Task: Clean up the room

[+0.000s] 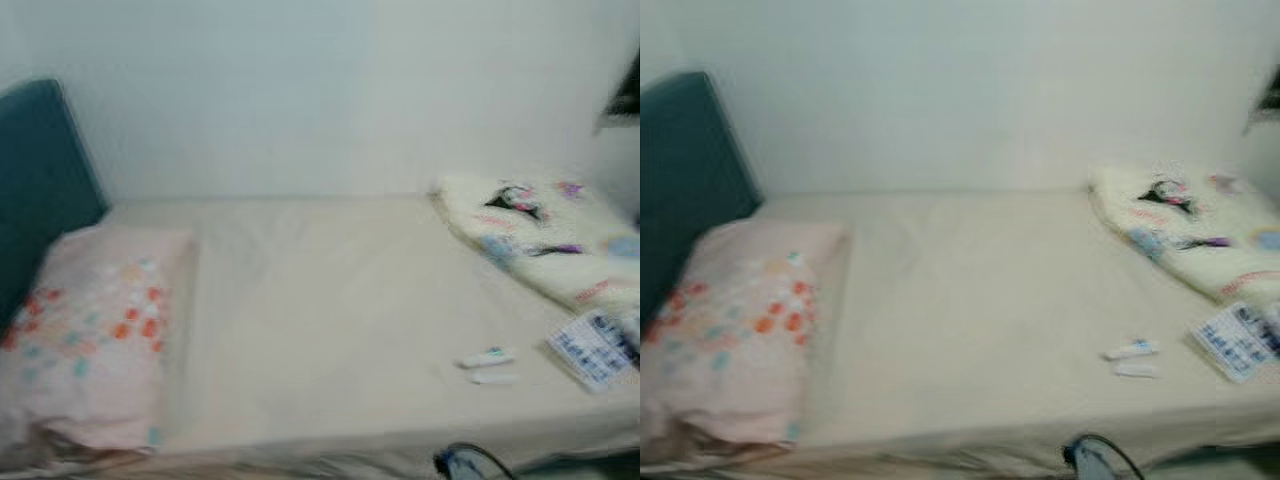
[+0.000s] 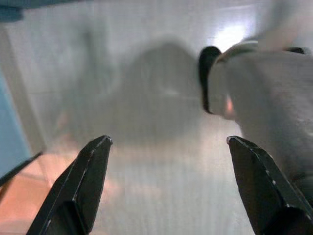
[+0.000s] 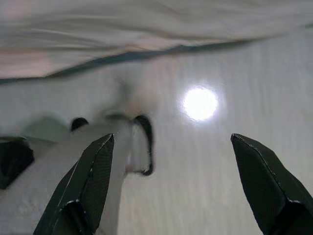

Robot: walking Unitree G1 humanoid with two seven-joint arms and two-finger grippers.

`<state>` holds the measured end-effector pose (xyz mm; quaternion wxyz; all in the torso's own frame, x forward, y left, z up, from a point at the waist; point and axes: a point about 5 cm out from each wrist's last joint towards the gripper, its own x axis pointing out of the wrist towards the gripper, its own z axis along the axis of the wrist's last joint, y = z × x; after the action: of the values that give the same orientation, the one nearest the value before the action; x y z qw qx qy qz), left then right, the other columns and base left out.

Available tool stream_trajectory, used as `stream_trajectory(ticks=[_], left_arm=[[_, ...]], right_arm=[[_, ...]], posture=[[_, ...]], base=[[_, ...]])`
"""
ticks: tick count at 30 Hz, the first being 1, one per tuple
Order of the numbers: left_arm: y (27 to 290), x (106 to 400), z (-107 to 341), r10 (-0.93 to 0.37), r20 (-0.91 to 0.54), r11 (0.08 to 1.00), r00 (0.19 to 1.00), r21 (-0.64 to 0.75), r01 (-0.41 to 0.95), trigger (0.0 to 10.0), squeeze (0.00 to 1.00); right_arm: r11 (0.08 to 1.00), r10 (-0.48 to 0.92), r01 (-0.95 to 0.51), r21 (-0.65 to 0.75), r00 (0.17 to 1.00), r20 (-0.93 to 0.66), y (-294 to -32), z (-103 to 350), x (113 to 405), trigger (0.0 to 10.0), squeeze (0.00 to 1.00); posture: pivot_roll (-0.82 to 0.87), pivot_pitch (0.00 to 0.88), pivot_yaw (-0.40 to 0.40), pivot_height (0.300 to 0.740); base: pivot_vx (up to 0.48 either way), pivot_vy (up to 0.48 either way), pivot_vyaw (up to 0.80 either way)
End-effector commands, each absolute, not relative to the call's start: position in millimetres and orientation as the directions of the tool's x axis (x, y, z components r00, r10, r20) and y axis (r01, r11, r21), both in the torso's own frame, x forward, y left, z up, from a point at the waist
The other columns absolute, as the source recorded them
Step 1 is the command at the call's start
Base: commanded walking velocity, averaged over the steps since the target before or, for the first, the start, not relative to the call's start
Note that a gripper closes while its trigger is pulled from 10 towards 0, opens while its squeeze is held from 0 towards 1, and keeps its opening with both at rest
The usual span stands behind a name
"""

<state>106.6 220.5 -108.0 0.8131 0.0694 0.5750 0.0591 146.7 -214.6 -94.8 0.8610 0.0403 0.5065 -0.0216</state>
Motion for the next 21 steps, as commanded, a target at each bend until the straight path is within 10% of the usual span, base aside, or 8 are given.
stream_trajectory(ticks=[1,21], left_arm=[[218.7,107.2,-108.2,0.169,-0.929,0.984,0.330,0.175,-0.010,10.0,0.00],[217.1,109.3,-108.0,0.157,-0.929,0.985,0.334,0.171,0.012,10.0,0.00]], right_arm=[[0.994,-0.001,0.097,0.054,0.495,-0.869,-215.5,-93.1,150.9,10.0,0.00],[0.992,0.022,0.098,0.079,0.477,-0.879,-210.4,-100.3,131.6,10.0,0.00]], posture=[[-0.09,0.000,-0.030,0.740],[-0.10,0.000,-0.034,0.740]], base=[[0.000,-0.480,0.00],[0.000,-0.480,0.38]])
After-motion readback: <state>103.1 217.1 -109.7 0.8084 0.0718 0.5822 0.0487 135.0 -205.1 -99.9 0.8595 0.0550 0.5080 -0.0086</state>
